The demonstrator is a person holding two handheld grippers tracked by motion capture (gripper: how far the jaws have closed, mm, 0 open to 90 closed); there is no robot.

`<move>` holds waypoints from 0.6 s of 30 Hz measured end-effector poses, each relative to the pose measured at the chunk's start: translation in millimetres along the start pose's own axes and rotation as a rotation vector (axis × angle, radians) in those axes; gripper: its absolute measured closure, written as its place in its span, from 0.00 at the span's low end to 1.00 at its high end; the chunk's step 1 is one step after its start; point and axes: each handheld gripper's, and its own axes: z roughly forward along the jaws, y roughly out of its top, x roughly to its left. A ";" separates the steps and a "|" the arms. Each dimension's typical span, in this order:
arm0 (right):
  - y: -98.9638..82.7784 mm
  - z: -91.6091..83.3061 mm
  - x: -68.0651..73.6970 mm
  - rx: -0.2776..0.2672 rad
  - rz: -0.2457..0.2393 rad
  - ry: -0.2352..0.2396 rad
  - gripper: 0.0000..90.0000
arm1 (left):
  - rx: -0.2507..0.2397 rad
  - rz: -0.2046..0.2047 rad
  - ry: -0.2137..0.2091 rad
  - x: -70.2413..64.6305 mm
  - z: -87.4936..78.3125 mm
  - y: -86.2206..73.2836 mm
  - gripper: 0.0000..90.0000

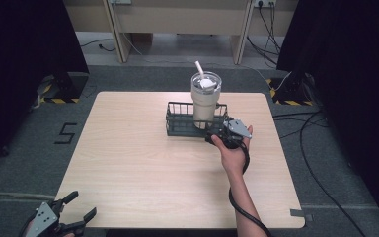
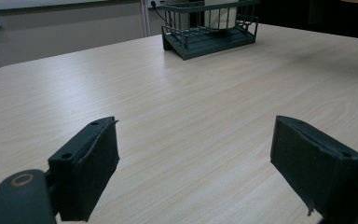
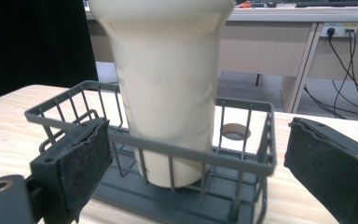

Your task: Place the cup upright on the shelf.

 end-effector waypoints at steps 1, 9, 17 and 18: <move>-0.8 -2.1 -0.6 0.000 0.001 -0.002 0.08 | 0.001 0.000 0.000 0.0 0.0 0.1 0.16; -8.5 -18.1 -5.4 0.013 -0.001 -0.003 0.08 | 0.002 0.002 -0.001 -0.3 0.1 0.2 0.16; -13.5 -29.5 -8.1 0.027 -0.002 0.000 0.08 | 0.003 0.003 -0.002 -0.8 0.3 0.5 0.16; -14.2 -30.2 -8.3 0.027 -0.004 0.000 0.08 | 0.004 0.004 -0.002 -0.6 0.5 0.4 0.16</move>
